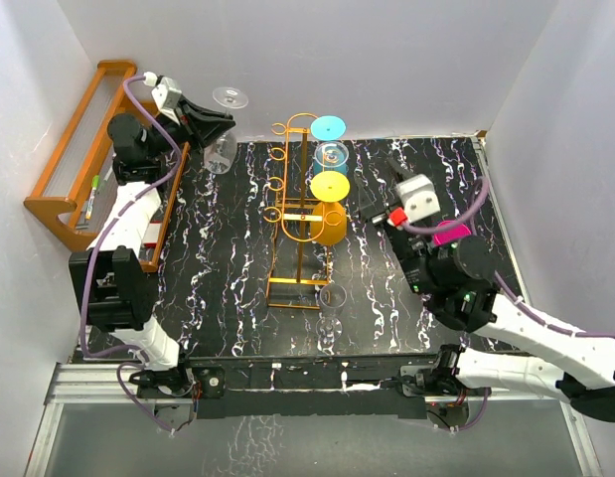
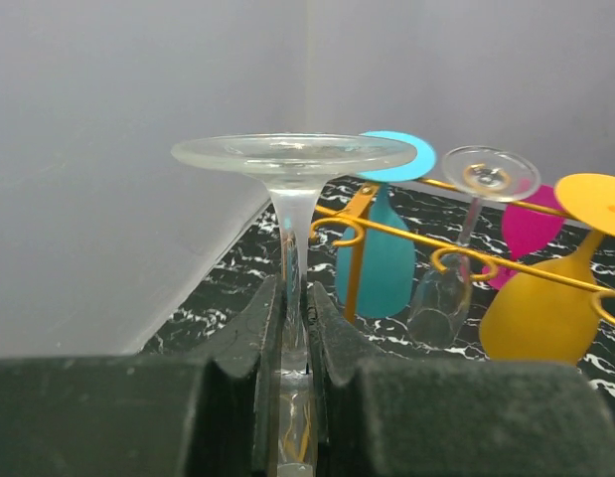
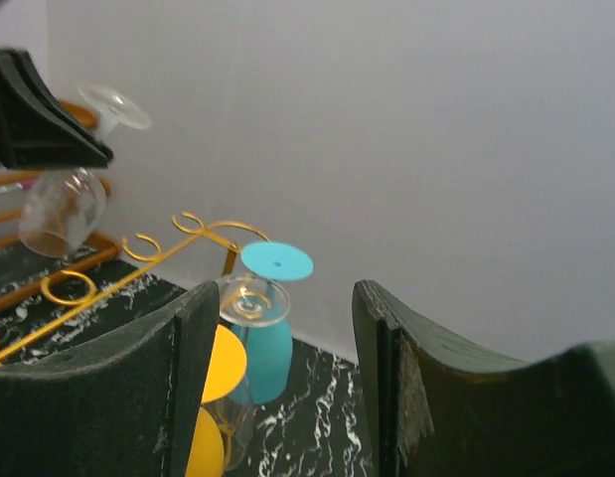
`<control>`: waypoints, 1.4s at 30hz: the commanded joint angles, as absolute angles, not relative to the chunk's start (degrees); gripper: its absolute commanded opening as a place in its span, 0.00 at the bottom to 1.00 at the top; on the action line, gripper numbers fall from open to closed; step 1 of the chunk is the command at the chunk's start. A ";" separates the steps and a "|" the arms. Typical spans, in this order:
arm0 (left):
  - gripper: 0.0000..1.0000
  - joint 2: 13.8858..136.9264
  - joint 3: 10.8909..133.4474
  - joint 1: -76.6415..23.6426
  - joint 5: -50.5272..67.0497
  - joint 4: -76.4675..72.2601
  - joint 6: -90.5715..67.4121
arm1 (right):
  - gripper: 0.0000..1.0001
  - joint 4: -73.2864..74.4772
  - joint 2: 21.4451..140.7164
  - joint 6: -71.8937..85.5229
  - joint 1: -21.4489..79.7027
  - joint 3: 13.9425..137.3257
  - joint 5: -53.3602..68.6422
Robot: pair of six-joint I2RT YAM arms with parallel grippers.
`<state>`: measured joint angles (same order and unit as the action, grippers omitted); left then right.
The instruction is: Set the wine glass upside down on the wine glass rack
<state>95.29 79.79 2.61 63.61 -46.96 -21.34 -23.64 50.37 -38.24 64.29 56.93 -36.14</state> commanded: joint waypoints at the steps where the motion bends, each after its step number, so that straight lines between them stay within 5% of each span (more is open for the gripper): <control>1: 0.00 94.29 81.78 0.82 68.84 -58.53 -24.35 | 0.57 -9.96 50.96 -20.96 55.14 59.97 -31.15; 10: 0.00 96.76 81.08 -2.53 70.38 -60.56 -22.31 | 0.52 -3.33 57.07 0.73 21.91 64.79 0.97; 42: 0.00 110.63 87.53 -6.77 70.97 -65.04 -21.84 | 0.57 -2.72 57.89 -2.13 17.34 62.05 3.17</control>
